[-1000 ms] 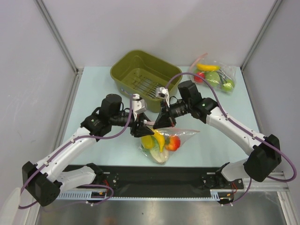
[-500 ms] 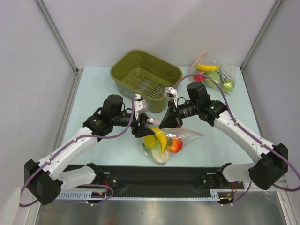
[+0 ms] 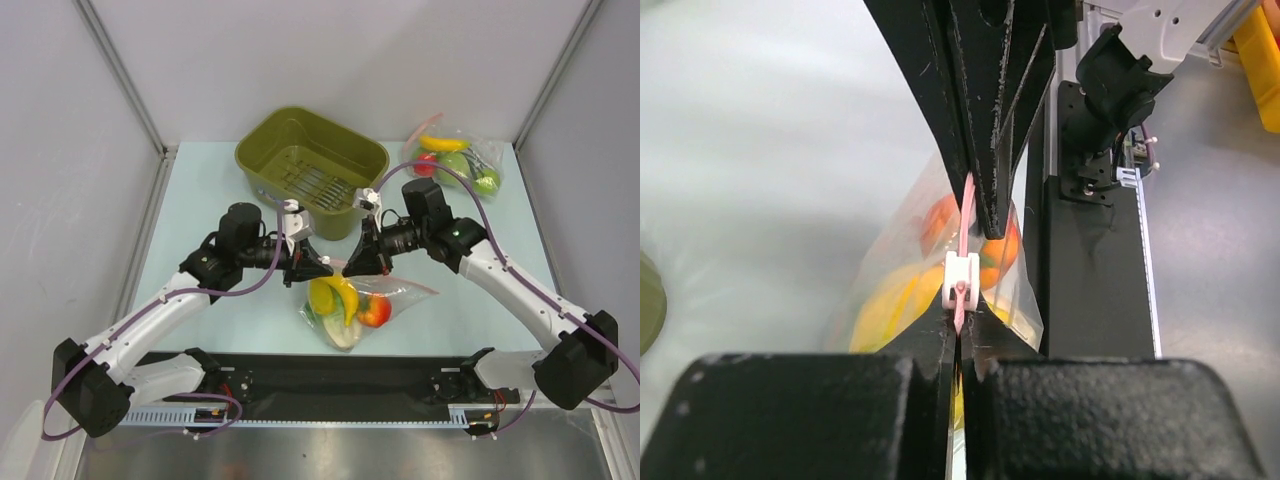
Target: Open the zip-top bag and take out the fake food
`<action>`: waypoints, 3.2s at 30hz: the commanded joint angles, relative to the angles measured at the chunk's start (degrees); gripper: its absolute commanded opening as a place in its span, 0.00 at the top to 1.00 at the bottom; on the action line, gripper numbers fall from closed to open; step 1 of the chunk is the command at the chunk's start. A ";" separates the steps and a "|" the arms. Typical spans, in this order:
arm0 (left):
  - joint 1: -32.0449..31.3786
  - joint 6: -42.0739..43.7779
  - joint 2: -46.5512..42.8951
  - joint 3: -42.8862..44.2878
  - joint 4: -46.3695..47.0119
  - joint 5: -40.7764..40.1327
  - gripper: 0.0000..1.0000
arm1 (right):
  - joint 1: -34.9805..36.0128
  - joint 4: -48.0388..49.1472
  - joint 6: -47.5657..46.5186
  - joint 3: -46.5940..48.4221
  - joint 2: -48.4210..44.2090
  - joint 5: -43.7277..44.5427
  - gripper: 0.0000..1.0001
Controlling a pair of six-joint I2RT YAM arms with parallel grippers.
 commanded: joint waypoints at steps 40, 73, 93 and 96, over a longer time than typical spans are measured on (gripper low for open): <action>-0.47 0.76 -0.48 -0.56 1.19 4.00 1.00 | 5.97 7.28 5.63 9.47 4.00 3.57 0.56; -0.38 0.15 -2.67 -1.26 1.54 -10.31 1.00 | 5.79 -0.45 0.18 8.42 2.33 8.05 1.00; 1.11 -2.58 -3.64 -1.35 0.40 -32.36 1.00 | -1.23 -6.78 -1.49 6.04 -4.35 11.65 1.00; 1.90 -3.54 -3.99 -1.52 0.49 -34.75 1.00 | -2.03 -7.40 -1.67 5.87 -5.31 12.35 1.00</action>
